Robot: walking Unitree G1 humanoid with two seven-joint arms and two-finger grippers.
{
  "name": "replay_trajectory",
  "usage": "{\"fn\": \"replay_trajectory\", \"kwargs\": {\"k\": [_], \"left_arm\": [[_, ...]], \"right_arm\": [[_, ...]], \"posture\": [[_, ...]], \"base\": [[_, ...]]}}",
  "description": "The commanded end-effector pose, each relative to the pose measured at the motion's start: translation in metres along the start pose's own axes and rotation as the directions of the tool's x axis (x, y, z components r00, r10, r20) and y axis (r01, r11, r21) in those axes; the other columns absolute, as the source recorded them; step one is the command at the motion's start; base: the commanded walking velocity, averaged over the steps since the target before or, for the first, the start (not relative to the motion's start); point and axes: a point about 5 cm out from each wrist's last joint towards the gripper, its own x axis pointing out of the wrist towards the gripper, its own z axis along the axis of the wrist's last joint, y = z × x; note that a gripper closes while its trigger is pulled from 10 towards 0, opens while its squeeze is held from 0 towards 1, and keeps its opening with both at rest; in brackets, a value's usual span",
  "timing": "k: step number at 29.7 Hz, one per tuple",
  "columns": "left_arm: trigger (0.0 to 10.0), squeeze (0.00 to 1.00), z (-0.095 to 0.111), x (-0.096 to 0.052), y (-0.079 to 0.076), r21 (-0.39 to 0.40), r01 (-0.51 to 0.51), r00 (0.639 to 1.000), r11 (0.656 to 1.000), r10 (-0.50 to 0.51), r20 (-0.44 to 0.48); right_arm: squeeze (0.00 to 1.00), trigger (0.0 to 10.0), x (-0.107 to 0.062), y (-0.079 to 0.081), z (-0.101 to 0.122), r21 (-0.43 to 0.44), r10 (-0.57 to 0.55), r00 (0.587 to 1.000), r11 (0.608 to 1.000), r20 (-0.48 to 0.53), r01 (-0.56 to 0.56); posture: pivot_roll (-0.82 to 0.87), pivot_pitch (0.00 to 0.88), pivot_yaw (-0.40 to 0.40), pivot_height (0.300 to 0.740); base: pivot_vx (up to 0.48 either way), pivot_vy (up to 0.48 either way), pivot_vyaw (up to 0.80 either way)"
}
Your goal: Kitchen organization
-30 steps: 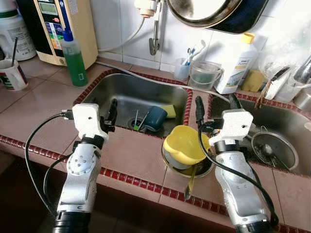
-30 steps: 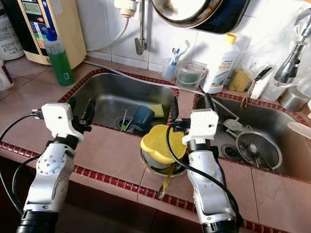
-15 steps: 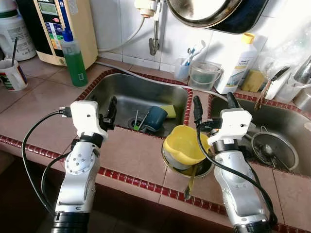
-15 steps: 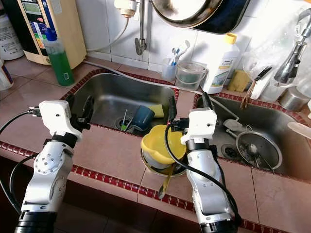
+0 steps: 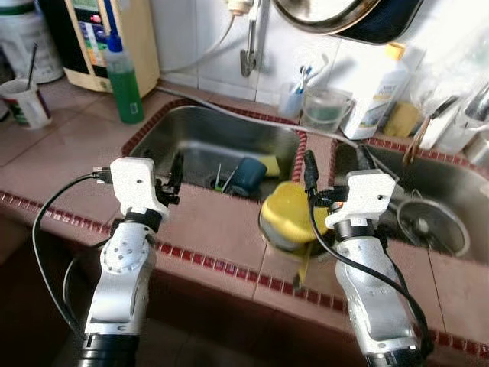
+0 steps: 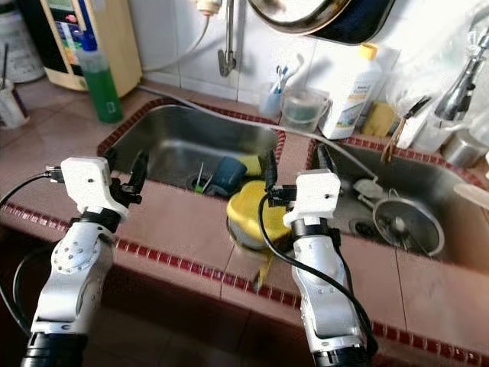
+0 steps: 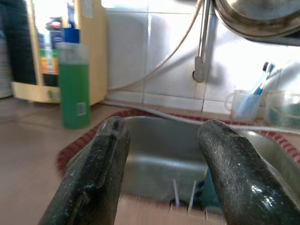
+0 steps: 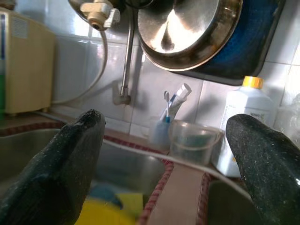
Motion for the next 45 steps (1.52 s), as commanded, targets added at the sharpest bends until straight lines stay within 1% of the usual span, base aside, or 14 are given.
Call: {"fn": "replay_trajectory", "kwargs": {"k": [1,3,16,23,24,26,30,31,34,37,40,42,45], "left_arm": [[10.0,0.0,0.002,0.0,-0.004,-0.008,0.015,1.0,1.0,-0.015,0.002],[10.0,0.0,0.003,0.0,-0.005,-0.003,0.021,1.0,1.0,-0.021,0.008],[10.0,0.0,0.003,0.001,-0.004,-0.002,0.02,1.0,1.0,-0.02,0.004],[10.0,0.0,0.0,0.0,-0.004,0.029,0.046,0.999,0.999,-0.045,-0.014],[10.0,0.0,0.0,0.0,-0.005,0.047,0.077,0.997,0.996,-0.076,-0.019],[10.0,0.0,0.0,0.0,-0.006,0.069,0.107,0.994,0.992,-0.106,-0.009],[10.0,0.0,0.001,0.002,-0.008,0.054,0.132,0.991,0.99,-0.132,-0.003],[10.0,0.0,0.002,0.003,-0.009,0.062,0.144,0.99,0.988,-0.145,-0.001],[10.0,0.0,0.001,0.004,-0.014,0.068,0.193,0.981,0.979,-0.193,-0.005],[10.0,0.0,0.002,0.003,-0.02,0.047,0.25,0.968,0.967,-0.25,0.0],[10.0,0.0,0.004,0.004,-0.024,0.076,0.283,0.959,0.956,-0.285,0.007],[10.0,0.0,0.004,0.005,-0.024,0.083,0.284,0.958,0.955,-0.286,0.012],[10.0,0.0,0.007,0.006,-0.025,0.066,0.298,0.953,0.952,-0.301,0.031]], "right_arm": [[0.0,10.0,0.0,-0.003,0.002,-0.007,-0.004,1.0,1.0,0.003,0.005],[0.0,10.0,0.0,-0.003,0.001,-0.006,-0.004,1.0,1.0,0.002,0.004],[0.0,10.0,-0.001,-0.002,0.001,-0.008,0.003,1.0,1.0,0.001,-0.003],[0.0,10.0,-0.003,-0.001,-0.003,-0.007,0.01,1.0,1.0,-0.014,-0.011],[0.0,10.0,-0.003,0.0,-0.004,-0.005,0.013,1.0,1.0,-0.019,-0.013],[0.0,10.0,-0.003,0.001,-0.006,-0.004,0.022,0.999,1.0,-0.023,-0.022],[0.0,10.0,-0.003,0.001,-0.006,-0.007,0.03,0.999,1.0,-0.026,-0.03],[0.0,10.0,-0.003,0.001,-0.006,-0.009,0.03,0.999,1.0,-0.026,-0.03],[0.0,10.0,-0.003,0.0,-0.006,-0.013,0.03,0.999,0.999,-0.028,-0.031],[0.0,10.0,-0.003,0.0,-0.007,-0.015,0.031,0.999,0.999,-0.031,-0.032],[0.0,10.0,-0.002,0.001,-0.008,-0.014,0.032,0.999,0.999,-0.034,-0.032],[0.0,10.0,-0.002,0.001,-0.008,-0.013,0.032,0.999,0.999,-0.036,-0.033],[0.0,10.0,-0.001,0.003,-0.008,-0.009,0.031,0.999,0.999,-0.034,-0.032]], "posture": [[-0.18,0.0,-0.035,0.732],[-0.18,0.0,-0.035,0.732],[-0.18,0.0,-0.037,0.732],[-0.18,0.0,-0.037,0.732],[-0.18,0.0,-0.037,0.732],[-0.18,0.0,-0.038,0.732],[-0.18,0.0,-0.036,0.732],[-0.18,0.0,-0.034,0.732],[-0.18,0.0,-0.03,0.732],[-0.18,0.007,-0.025,0.732],[-0.17,0.01,-0.024,0.732],[-0.17,0.011,-0.022,0.732],[-0.17,0.013,-0.022,0.732]], "base": [[-0.356,0.0,0.0],[-0.298,0.0,0.0],[0.0,0.0,0.0],[0.0,0.0,0.0],[0.0,0.0,0.0],[0.0,0.0,0.0],[0.0,0.0,0.0],[0.0,0.0,0.0],[0.0,0.0,0.0],[0.0,0.0,0.0],[0.0,0.0,0.0],[0.0,0.0,0.0],[0.0,-0.082,0.0]]}}
